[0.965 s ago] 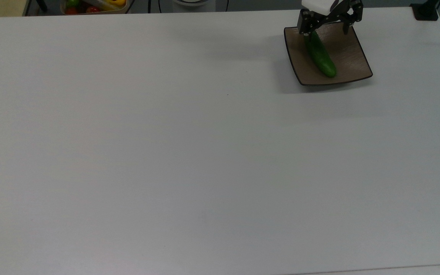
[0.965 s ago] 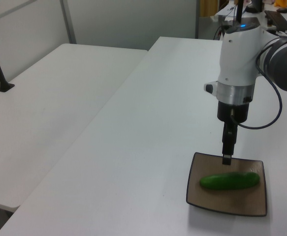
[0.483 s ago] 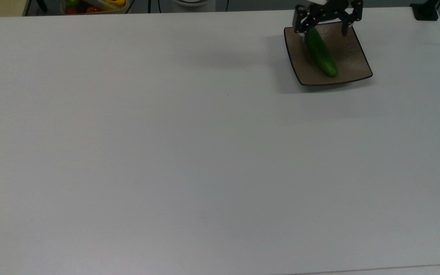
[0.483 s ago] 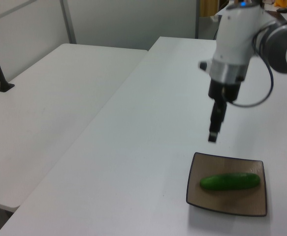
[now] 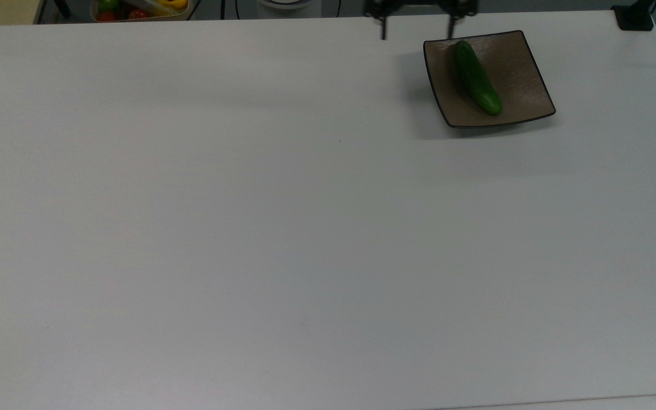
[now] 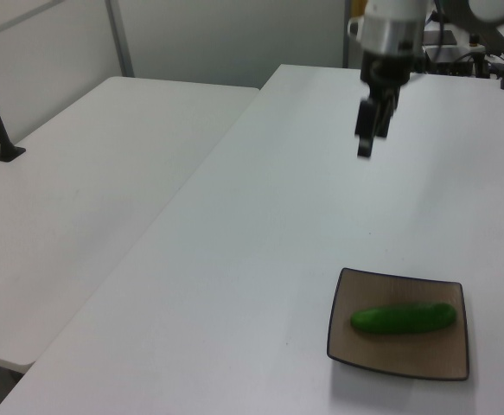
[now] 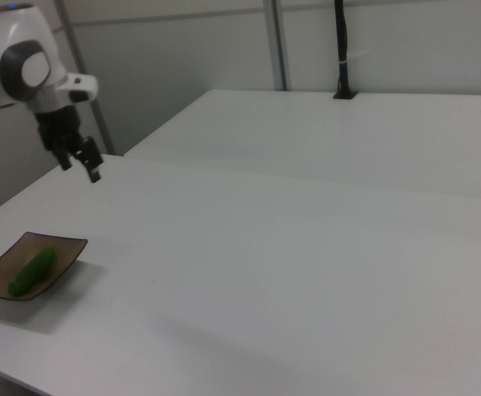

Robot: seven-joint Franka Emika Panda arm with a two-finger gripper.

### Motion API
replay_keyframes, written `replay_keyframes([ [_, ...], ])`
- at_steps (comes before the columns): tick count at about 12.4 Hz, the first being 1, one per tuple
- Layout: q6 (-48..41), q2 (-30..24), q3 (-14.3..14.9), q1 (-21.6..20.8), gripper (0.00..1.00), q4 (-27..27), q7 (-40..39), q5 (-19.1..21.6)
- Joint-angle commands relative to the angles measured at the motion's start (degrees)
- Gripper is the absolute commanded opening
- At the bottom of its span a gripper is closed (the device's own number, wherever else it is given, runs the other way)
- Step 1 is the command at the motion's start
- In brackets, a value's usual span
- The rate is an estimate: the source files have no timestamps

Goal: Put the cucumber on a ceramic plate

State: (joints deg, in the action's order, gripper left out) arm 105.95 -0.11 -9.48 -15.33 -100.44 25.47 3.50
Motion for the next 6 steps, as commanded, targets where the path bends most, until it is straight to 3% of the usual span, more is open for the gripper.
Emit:
replay_keyframes([
  [1, -5.1, -2.9, 6.4, -0.7, 1.00, 1.7, 0.5, -2.4],
  [4, -10.4, -5.7, 12.4, 0.1, 1.00, 2.0, -6.0, -3.2],
  [6, -10.9, -6.3, 12.6, 3.3, 1.00, 2.0, -12.1, -2.9],
])
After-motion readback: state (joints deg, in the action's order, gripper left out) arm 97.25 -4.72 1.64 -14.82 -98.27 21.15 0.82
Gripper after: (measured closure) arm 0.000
